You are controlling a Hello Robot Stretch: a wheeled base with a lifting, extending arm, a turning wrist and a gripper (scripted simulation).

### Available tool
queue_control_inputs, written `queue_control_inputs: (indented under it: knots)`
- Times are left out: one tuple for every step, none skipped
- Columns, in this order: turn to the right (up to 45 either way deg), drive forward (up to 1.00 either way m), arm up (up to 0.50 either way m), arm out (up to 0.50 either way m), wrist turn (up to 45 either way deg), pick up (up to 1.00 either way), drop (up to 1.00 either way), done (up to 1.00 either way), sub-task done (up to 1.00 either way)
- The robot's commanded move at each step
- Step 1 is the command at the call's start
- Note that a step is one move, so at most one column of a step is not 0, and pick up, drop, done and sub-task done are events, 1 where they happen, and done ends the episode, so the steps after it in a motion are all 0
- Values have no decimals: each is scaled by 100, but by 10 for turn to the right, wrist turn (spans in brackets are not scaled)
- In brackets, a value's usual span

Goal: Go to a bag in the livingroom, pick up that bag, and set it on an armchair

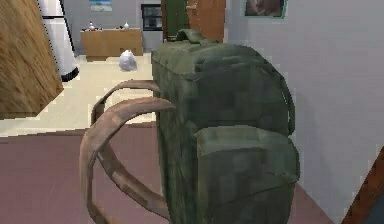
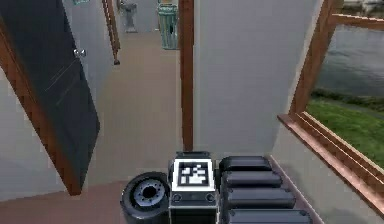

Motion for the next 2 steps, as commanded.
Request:
queue_control_inputs:
  knots:
    - [-90,0,0,0,0,0,0,0,0]
    - [0,100,0,0,0,0,0,0,0]
